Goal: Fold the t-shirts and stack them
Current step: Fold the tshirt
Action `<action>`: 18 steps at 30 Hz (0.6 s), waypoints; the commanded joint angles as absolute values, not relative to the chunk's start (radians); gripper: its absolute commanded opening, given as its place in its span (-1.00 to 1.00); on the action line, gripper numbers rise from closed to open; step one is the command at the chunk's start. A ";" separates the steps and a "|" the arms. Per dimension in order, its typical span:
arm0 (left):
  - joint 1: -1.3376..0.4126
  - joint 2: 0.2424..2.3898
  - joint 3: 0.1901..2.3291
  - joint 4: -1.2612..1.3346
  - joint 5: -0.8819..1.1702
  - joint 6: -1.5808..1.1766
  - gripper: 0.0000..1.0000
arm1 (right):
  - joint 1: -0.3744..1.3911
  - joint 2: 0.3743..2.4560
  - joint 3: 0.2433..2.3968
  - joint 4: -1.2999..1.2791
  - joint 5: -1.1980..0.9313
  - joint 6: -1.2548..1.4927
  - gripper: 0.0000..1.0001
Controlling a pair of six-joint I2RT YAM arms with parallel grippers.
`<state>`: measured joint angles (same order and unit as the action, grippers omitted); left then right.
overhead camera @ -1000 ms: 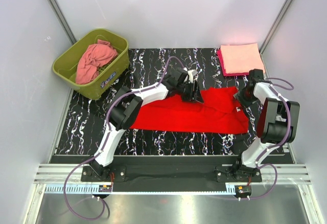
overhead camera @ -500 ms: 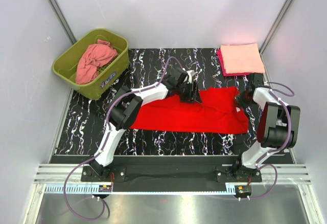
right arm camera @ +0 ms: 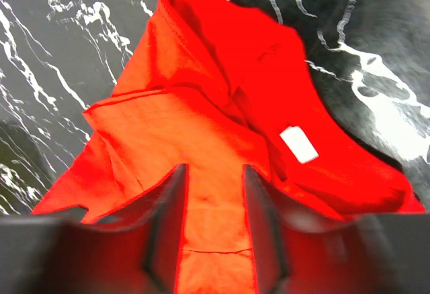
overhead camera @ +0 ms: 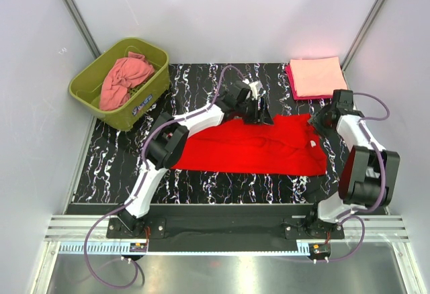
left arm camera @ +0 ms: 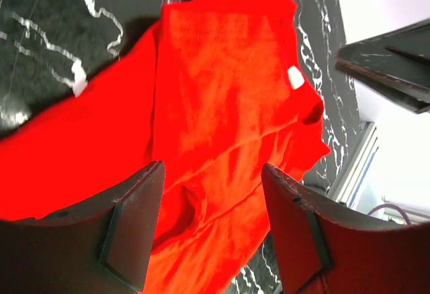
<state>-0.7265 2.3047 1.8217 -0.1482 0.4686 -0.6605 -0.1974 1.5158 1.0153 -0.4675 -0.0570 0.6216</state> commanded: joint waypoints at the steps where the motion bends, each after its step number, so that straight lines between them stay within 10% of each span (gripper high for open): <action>1: -0.730 2.355 1.859 -0.075 0.489 -0.672 0.31 | -0.198 1.604 1.101 -0.471 -0.129 0.516 0.00; 18: -0.733 2.441 1.916 -0.038 0.460 -0.703 0.29 | -0.213 1.628 0.979 -0.373 -0.094 0.613 0.12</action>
<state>-0.7284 2.4378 1.8847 -0.0586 0.4744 -0.7082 -0.2054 1.6558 1.0039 -0.4129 -0.0994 0.5655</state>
